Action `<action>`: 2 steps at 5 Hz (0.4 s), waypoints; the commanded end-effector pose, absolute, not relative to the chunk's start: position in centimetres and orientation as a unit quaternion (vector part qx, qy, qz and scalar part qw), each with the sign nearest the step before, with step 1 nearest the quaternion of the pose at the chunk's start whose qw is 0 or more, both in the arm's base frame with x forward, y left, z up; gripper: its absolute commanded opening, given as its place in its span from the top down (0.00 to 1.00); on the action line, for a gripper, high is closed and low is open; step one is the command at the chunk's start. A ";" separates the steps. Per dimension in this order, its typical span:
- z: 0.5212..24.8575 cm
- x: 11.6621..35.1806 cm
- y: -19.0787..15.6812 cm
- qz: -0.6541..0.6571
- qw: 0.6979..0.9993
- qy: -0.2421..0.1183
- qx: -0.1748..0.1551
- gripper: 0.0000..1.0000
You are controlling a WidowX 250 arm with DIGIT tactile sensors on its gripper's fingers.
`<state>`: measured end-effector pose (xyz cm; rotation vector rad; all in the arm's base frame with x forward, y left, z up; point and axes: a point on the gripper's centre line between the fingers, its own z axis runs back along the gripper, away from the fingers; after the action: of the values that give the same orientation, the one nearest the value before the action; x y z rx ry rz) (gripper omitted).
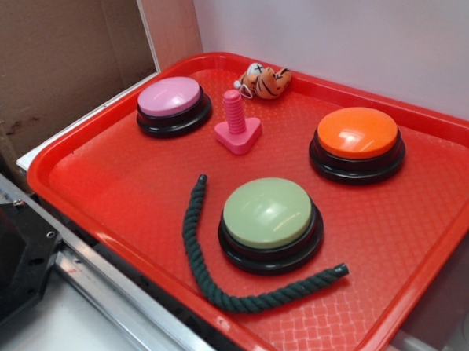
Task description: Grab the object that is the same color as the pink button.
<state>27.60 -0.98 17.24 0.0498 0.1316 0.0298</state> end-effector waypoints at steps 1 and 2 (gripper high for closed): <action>18.1 27.6 -0.7 0.022 0.999 0.043 0.024 0.00; 17.8 29.3 -3.0 -0.034 0.998 0.043 0.035 0.00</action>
<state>28.96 -2.62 16.19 0.0717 0.1565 -0.0576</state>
